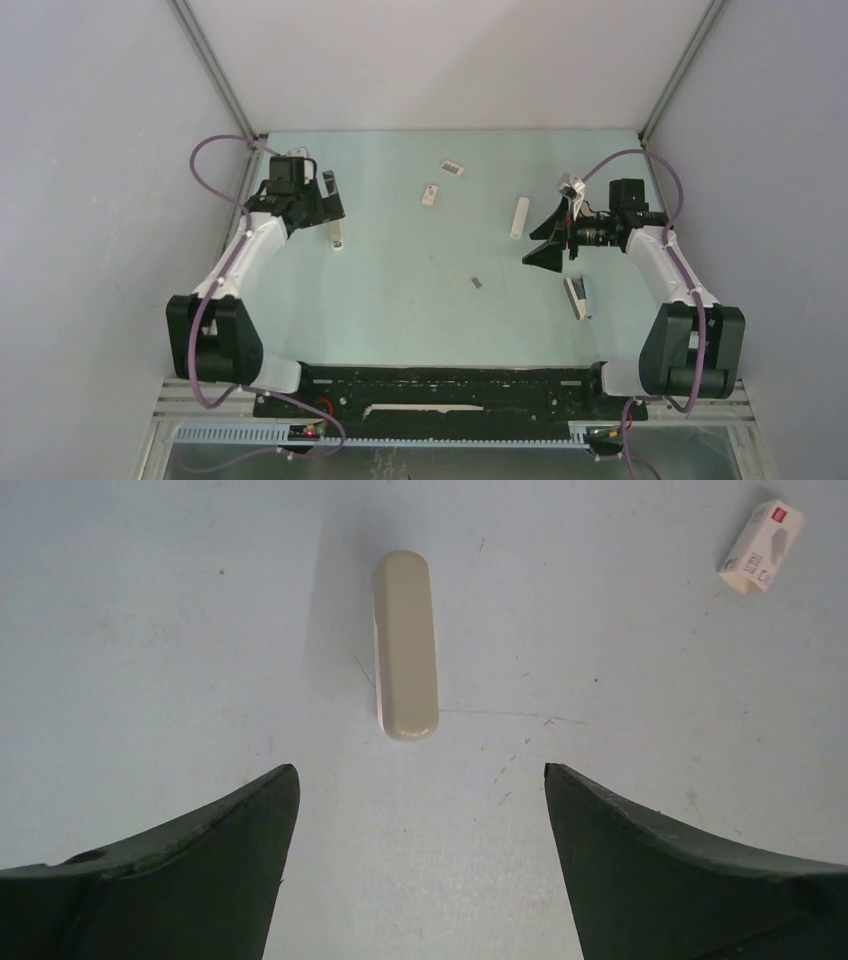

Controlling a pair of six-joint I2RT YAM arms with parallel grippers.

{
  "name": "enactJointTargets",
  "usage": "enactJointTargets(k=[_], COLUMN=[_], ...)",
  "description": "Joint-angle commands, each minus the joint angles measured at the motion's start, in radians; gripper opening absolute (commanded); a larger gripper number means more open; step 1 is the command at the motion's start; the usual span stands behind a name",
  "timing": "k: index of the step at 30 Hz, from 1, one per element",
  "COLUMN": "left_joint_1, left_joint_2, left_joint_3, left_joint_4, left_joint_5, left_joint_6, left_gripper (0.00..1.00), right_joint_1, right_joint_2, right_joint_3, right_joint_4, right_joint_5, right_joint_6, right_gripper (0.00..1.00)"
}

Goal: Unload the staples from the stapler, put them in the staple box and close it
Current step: Place the stapler at the center of the board.

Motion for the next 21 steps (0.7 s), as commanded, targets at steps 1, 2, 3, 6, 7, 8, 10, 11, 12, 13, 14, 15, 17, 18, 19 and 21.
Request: enactJointTargets(k=[1, 2, 3, 6, 7, 8, 10, 11, 12, 13, 14, 15, 17, 18, 19, 21], left_joint_1=[0.016, 0.019, 0.02, 0.024, 0.025, 0.029, 0.036, 0.041, 0.044, 0.047, 0.051, 0.057, 0.059, 0.059, 0.059, 0.059], left_joint_2=[-0.143, -0.17, -0.196, -0.263, -0.283, -0.307, -0.342, -0.36, -0.376, -0.393, -0.405, -0.417, -0.448, -0.469, -0.492, -0.542], left_joint_3=[-0.074, -0.084, -0.092, -0.117, -0.128, -0.137, -0.166, -0.182, -0.199, -0.217, -0.232, -0.244, -0.275, -0.293, -0.312, -0.347], left_joint_4=[0.082, 0.085, 0.087, 0.086, 0.086, 0.086, 0.096, 0.101, 0.105, 0.109, 0.111, 0.113, 0.129, 0.144, 0.162, 0.199], left_joint_5=[0.003, 0.003, 0.005, 0.02, 0.026, 0.033, 0.042, 0.042, 0.032, 0.017, 0.016, 0.027, 0.066, 0.092, 0.119, 0.168], left_joint_6=[-0.004, -0.005, -0.004, 0.003, 0.001, -0.003, -0.019, -0.033, -0.046, -0.064, -0.078, -0.082, -0.09, -0.093, -0.096, -0.104], left_gripper=[1.0, 1.0, 1.0, 1.0, 1.0, 1.0, 1.0, 1.0, 1.0, 1.0, 1.0, 1.0, 1.0, 1.0, 1.0, 1.0], right_joint_1=[-0.017, -0.018, -0.02, -0.03, -0.032, -0.035, -0.037, -0.037, -0.037, -0.037, -0.037, -0.037, -0.037, -0.037, -0.036, -0.036], right_joint_2=[-0.048, -0.051, -0.052, -0.055, -0.057, -0.059, -0.061, -0.063, -0.066, -0.069, -0.072, -0.075, -0.081, -0.085, -0.087, -0.095], right_joint_3=[0.001, 0.004, 0.011, 0.033, 0.043, 0.057, 0.075, 0.089, 0.096, 0.104, 0.109, 0.114, 0.124, 0.128, 0.133, 0.142], right_joint_4=[-0.022, -0.036, -0.057, -0.102, -0.121, -0.139, -0.176, -0.192, -0.208, -0.222, -0.232, -0.24, -0.251, -0.252, -0.252, -0.25], right_joint_5=[0.01, 0.015, 0.023, 0.043, 0.05, 0.06, 0.074, 0.081, 0.087, 0.095, 0.1, 0.11, 0.13, 0.143, 0.156, 0.175], right_joint_6=[-0.007, -0.017, -0.028, -0.051, -0.059, -0.069, -0.085, -0.091, -0.098, -0.102, -0.106, -0.105, -0.098, -0.09, -0.08, -0.056], right_gripper=[0.97, 0.97, 0.97, 0.97, 0.97, 0.97, 0.97, 0.97, 0.97, 0.97, 0.97, 0.97, 0.97, 0.97, 0.97, 0.97])
